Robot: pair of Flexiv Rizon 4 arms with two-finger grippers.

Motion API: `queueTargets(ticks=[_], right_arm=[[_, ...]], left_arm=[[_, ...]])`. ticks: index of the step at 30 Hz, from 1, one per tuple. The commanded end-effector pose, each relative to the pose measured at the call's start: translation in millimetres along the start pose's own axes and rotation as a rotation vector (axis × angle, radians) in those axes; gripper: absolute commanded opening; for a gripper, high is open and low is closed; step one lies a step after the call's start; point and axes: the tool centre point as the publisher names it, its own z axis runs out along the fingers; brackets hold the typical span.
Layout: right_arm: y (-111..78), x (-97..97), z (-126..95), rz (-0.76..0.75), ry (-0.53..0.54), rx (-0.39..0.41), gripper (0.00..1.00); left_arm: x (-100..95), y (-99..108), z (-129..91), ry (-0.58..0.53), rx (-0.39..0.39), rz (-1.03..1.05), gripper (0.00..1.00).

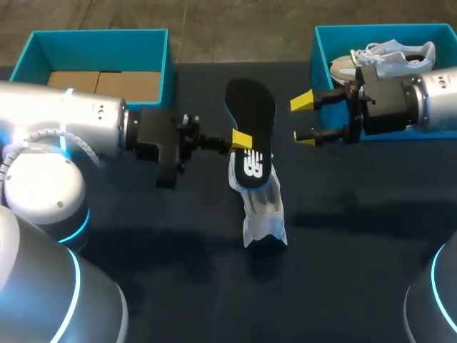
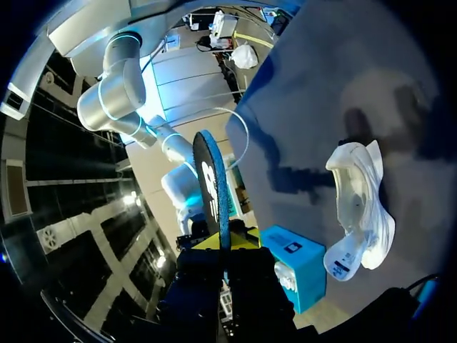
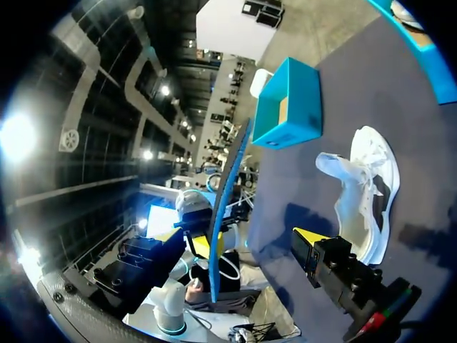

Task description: Take the shoe out of the shoebox, open the shoe tongue, remove and reinsert the insole, then place the shoe into the shoebox

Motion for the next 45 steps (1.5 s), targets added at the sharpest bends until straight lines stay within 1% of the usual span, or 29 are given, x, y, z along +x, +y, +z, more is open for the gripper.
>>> queueTargets(ticks=[1,3,4,5,8,10,12,14,16,17,18,26,27,28,29,33,38,42,45], right_arm=[[7.3,-5.1,17,0.0,0.023,0.021,0.88],[7.3,-4.3,21,0.0,0.028,0.028,0.84],[7.2,-3.6,24,-0.002,0.033,0.032,0.76],[7.2,-3.4,26,-0.002,0.035,0.034,0.72],[6.7,-3.5,28,0.0,0.04,0.039,0.51],[6.7,-3.5,28,0.001,0.045,0.04,0.47],[6.6,-3.4,28,0.004,0.055,0.041,0.4],[6.0,-4.5,27,0.007,0.057,0.04,0.33],[5.9,-4.9,27,0.008,0.058,0.04,0.24],[6.0,-4.9,27,0.009,0.058,0.039,0.15],[6.4,-5.0,27,0.008,0.053,0.037,0.0],[10.4,-6.3,26,0.0,0.04,0.034,0.0],[11.1,-6.4,25,-0.002,0.039,0.033,0.0],[11.7,-6.7,25,-0.004,0.039,0.032,0.0],[12.3,-7.0,25,-0.006,0.039,0.032,0.0],[13.8,-12.5,23,-0.002,0.032,0.035,0.0],[14.6,-20.8,23,0.009,0.028,0.033,0.0],[15.9,-26.0,27,0.014,0.028,0.038,0.0],[16.5,-29.8,30,0.022,0.028,0.046,0.0]], left_arm=[[5.8,3,23,-0.017,-0.01,0.005,0.0],[7.8,3,27,-0.022,-0.011,0.001,0.0],[9.4,3,30,-0.022,-0.011,-0.001,0.0],[10.1,3,32,-0.026,-0.01,0.0,0.0],[10.4,4,37,-0.032,-0.007,-0.004,0.0],[10.1,5,40,-0.036,-0.005,-0.007,0.0],[9.8,5,43,-0.039,-0.002,-0.006,0.0],[10.3,6,44,-0.036,0.0,-0.001,0.0],[10.0,7,45,-0.037,-0.001,-0.001,0.0],[9.7,7,45,-0.039,-0.001,-0.002,0.0],[9.7,7,45,-0.04,-0.002,-0.003,0.0],[13.6,5,43,-0.026,0.002,-0.021,0.0],[14.0,5,42,-0.017,-0.002,-0.032,0.23],[14.2,5,42,-0.006,-0.002,-0.042,0.98],[14.4,5,41,-0.007,0.002,-0.046,1.0],[9.9,5,35,0.038,0.032,-0.085,1.0],[10.1,9,22,0.156,0.073,-0.116,1.0],[9.3,15,14,0.257,0.079,-0.132,1.0],[9.8,20,10,0.336,0.069,-0.151,1.0]])
